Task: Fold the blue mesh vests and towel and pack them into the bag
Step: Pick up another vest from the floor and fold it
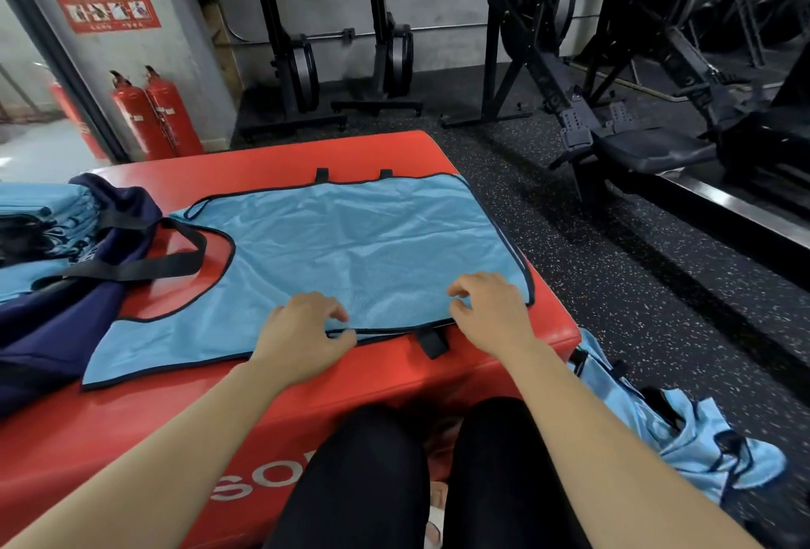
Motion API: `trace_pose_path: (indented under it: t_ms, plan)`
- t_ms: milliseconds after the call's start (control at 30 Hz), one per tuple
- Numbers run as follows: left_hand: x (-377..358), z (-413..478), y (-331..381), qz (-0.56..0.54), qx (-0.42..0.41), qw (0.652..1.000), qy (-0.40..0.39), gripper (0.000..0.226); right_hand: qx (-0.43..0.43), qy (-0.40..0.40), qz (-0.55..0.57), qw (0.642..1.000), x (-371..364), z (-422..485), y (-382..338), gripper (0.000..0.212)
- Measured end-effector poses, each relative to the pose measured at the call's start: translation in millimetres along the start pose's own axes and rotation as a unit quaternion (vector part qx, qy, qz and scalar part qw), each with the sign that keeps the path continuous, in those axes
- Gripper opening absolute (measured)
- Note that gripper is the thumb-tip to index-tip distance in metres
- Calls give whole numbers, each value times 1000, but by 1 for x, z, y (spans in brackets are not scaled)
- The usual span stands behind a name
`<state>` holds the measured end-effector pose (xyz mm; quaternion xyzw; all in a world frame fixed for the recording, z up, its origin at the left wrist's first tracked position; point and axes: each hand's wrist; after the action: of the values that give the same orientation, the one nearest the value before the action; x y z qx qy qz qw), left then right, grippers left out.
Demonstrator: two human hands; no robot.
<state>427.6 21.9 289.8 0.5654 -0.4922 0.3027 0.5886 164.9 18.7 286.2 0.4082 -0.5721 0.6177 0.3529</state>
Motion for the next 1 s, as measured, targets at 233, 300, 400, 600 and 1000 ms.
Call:
trace_pose_path:
  t_ms: [233,300,400,600,1000]
  plan:
    - [8,6,-47,28,155,988,-7,52,-62,-60,-104,991,-3,1,15,20]
    - [0,0,-53,43,172,983,-46,66,-83,-26,-107,991,0,2,22,20]
    - [-12,-10,-54,104,138,984,-36,91,-181,82,-76,977,11,4,33,26]
    - [-12,-9,-49,167,72,983,-12,122,-303,-7,-45,952,28,17,55,33]
    - [9,-5,-39,173,122,971,-110,124,-316,-14,-19,948,37,19,58,22]
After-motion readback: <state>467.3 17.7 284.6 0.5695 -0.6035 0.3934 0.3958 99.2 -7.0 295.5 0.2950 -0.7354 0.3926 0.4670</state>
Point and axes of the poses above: each hand's wrist, its own z-axis towards the middle knuckle, its own x-axis out of the back of the hand, y = z × x, and after that the axes turned 12 degrees about -y, right-handed
